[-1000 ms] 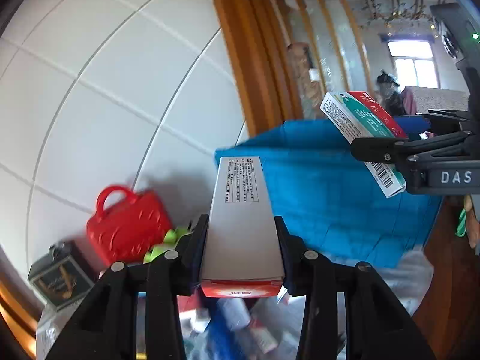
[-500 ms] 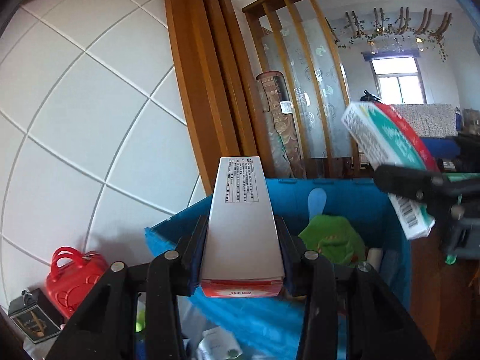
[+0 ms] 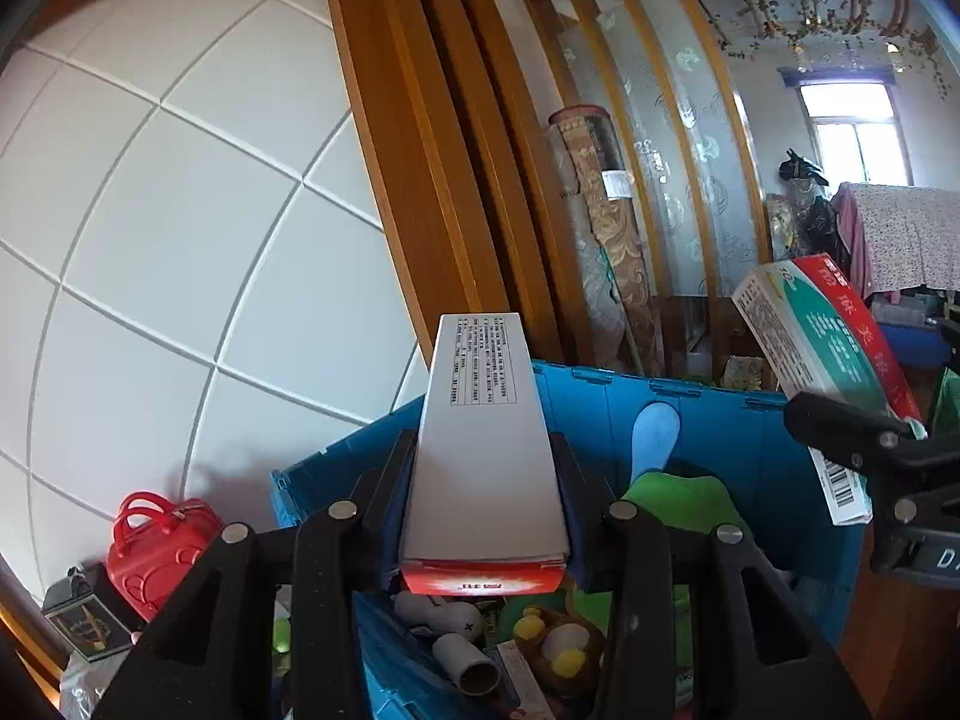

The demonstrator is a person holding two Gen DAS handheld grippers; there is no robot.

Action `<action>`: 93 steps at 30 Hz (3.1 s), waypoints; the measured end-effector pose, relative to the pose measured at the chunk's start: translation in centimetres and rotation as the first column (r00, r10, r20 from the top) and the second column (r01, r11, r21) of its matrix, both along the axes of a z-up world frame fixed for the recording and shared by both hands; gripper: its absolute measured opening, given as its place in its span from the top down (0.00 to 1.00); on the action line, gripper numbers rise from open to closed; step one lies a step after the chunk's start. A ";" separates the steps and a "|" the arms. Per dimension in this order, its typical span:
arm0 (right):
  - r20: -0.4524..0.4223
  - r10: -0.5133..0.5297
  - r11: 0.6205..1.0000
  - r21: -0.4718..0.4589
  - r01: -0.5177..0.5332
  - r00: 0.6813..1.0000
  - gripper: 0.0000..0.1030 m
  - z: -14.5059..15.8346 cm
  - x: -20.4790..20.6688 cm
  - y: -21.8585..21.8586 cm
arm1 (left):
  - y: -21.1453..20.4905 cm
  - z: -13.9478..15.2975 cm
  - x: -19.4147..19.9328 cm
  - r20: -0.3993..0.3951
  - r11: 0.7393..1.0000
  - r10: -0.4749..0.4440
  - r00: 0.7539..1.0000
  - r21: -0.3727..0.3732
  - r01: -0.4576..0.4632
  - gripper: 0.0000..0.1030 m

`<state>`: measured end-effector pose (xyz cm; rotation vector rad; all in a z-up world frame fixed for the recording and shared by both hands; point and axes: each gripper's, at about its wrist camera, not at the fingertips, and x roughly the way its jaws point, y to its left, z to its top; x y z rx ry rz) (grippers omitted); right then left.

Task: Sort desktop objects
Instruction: 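Open both tools to drop the boxes into the blue bin, then move both tools back over the remaining items on the table, then lower the right tool onto the pink tissue pack and grasp it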

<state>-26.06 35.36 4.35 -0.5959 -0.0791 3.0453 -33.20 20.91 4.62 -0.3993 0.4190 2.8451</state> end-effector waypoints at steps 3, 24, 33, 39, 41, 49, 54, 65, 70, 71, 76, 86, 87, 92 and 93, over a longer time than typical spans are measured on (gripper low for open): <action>0.026 0.001 1.000 -0.013 0.000 1.000 0.27 -0.7 -1.3 1.3 | 0.9 -0.4 -1.1 0.017 1.000 0.021 1.000 -0.011 -0.021 0.61; 0.100 -0.037 0.998 -0.049 0.042 0.994 0.08 -2.0 -6.9 3.8 | 1.2 -1.3 -2.7 -0.041 0.977 0.210 0.977 -0.034 -0.212 0.00; 0.067 -0.025 0.997 -0.075 0.030 0.997 0.07 -1.4 -5.1 3.5 | 0.0 -1.2 -2.4 -0.038 0.976 0.216 0.976 -0.009 -0.216 0.00; 0.053 -0.009 0.996 -0.089 0.014 0.999 0.07 -1.3 -4.0 3.3 | -0.9 -1.1 -1.2 -0.047 0.975 0.220 0.974 0.011 -0.220 0.00; 0.051 -0.002 0.996 -0.094 0.007 0.999 0.07 -1.3 -3.5 3.1 | -1.3 -1.2 -0.7 -0.043 0.976 0.219 0.975 0.023 -0.218 0.00; 0.058 0.052 0.994 -0.102 -0.046 0.997 0.07 -2.4 -1.5 1.8 | -3.2 -1.7 2.1 -0.044 0.972 0.233 0.971 0.047 -0.231 0.00; 0.052 0.093 0.990 -0.109 -0.087 0.994 0.07 -3.0 -0.1 0.6 | -4.8 -3.0 3.8 -0.032 0.961 0.273 0.961 0.049 -0.271 0.00; 0.021 0.209 0.972 -0.111 -0.206 0.978 0.06 -2.6 2.3 -4.8 | -11.7 -7.0 7.3 0.033 0.932 0.356 0.934 0.061 -0.358 0.00; 0.028 0.269 0.959 -0.101 -0.265 0.963 0.06 -3.0 2.6 -9.2 | -16.2 -9.6 8.1 0.081 0.916 0.391 0.917 0.063 -0.396 0.00; 0.029 0.277 0.957 -0.097 -0.273 0.960 0.06 -3.1 2.7 -10.1 | -17.2 -10.1 8.2 0.089 0.914 0.395 0.914 0.065 -0.401 0.00; 0.042 0.311 0.947 -0.092 -0.306 0.949 0.06 -3.5 2.3 -15.3 | -22.4 -12.5 8.9 0.104 0.907 0.413 0.905 0.039 -0.419 0.00; 0.094 0.329 0.942 -0.107 -0.319 0.939 0.06 -5.3 0.2 -26.8 | -35.2 -16.3 9.4 0.143 0.901 0.432 0.890 -0.027 -0.433 0.00; 0.098 0.332 0.941 -0.109 -0.321 0.938 0.06 -5.6 0.1 -27.7 | -36.3 -16.6 9.4 0.142 0.901 0.432 0.890 -0.035 -0.432 0.00; 0.134 0.381 0.921 -0.142 -0.363 0.915 0.06 -8.6 -1.3 -33.3 | -41.3 -18.6 9.1 0.172 0.885 0.465 0.869 -0.055 -0.463 0.00; 0.152 0.396 0.916 -0.138 -0.377 0.906 0.06 -9.5 -2.0 -34.7 | -42.0 -19.1 9.0 0.174 0.883 0.469 0.866 -0.053 -0.467 0.00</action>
